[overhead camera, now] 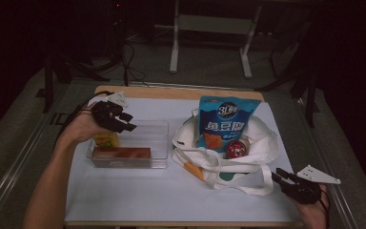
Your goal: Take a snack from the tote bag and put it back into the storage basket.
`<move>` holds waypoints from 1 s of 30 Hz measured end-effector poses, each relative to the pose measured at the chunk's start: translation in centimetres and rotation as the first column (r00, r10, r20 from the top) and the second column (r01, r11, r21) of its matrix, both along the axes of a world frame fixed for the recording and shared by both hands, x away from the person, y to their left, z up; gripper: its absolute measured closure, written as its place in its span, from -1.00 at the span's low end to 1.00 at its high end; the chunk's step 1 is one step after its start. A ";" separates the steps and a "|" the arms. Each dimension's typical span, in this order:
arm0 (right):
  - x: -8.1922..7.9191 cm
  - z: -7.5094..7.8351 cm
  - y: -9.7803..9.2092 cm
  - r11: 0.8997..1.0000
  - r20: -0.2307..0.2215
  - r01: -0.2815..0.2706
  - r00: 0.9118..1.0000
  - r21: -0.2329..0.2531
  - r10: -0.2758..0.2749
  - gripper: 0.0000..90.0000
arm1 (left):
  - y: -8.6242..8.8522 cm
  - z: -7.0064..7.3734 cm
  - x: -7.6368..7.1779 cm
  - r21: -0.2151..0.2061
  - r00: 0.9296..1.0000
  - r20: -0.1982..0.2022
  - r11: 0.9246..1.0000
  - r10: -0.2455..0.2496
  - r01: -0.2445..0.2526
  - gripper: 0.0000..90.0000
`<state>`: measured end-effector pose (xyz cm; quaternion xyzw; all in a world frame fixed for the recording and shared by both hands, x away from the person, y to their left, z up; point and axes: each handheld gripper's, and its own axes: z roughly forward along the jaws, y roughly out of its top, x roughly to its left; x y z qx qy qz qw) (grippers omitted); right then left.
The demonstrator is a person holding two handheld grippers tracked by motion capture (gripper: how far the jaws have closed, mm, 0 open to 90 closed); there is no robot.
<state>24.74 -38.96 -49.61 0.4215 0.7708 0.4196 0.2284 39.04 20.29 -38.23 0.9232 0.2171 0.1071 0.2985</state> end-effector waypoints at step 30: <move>0.2 -1.4 0.0 1.000 -0.011 0.009 1.000 0.029 -0.009 0.48 | -5.7 1.3 -0.5 0.000 0.998 0.055 0.999 -0.044 0.044 0.21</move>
